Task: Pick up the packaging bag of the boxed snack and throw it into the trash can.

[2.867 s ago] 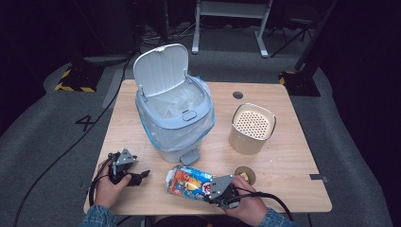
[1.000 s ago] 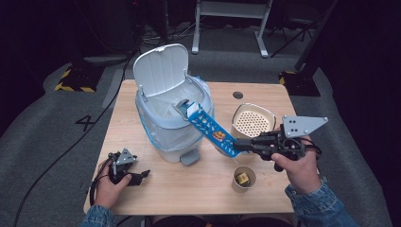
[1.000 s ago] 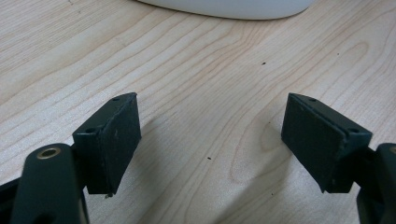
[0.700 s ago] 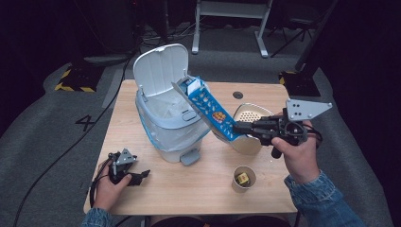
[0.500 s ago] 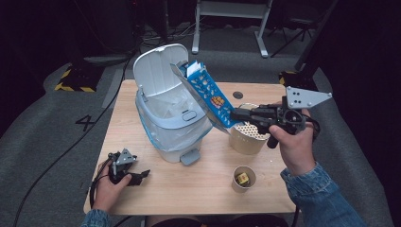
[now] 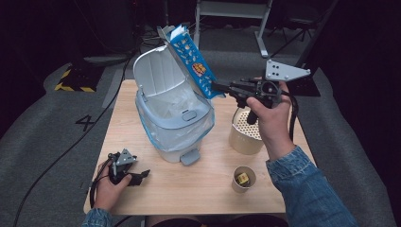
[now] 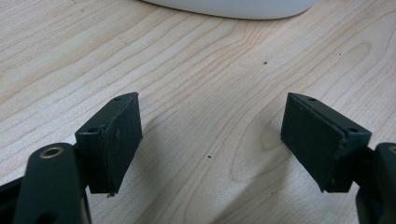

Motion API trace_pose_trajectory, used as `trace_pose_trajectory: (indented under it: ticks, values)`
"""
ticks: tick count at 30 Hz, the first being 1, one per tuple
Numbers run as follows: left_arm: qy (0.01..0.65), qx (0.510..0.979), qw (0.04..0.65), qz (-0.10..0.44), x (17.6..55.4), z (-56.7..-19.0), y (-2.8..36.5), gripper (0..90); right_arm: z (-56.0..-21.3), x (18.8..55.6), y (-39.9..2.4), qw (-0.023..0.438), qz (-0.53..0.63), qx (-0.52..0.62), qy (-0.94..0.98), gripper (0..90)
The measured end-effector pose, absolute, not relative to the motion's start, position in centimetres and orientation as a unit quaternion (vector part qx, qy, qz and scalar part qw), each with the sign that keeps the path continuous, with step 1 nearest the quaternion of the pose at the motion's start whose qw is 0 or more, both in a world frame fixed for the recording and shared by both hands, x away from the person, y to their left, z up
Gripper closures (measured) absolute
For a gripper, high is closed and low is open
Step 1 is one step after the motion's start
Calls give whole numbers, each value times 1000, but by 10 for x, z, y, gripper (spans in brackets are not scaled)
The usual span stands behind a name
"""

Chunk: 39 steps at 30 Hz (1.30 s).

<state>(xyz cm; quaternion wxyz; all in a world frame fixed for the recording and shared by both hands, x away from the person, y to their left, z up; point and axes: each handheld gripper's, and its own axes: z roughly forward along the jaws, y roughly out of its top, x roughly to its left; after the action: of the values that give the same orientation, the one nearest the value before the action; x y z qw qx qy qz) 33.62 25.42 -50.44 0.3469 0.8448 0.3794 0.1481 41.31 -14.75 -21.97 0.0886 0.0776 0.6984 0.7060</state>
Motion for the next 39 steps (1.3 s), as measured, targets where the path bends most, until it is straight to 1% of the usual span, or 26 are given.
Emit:
trace_pose_trajectory:
  ticks: [18, 25, 37, 39]
  values:
    - [381, 844, 349, 144, 337, -505, 254, 207, -216, 447, -121, 113, 721, 95, 677, 900]
    - [380, 845, 348, 145, 337, -505, 254, 207, -223, 449, -110, 115, 719, 97, 678, 900]
    - [380, 844, 348, 145, 337, -505, 254, 207, -234, 449, -97, 135, 714, 101, 680, 900]
    - [380, 845, 348, 145, 337, -505, 254, 207, -235, 449, -95, 136, 711, 101, 682, 886]
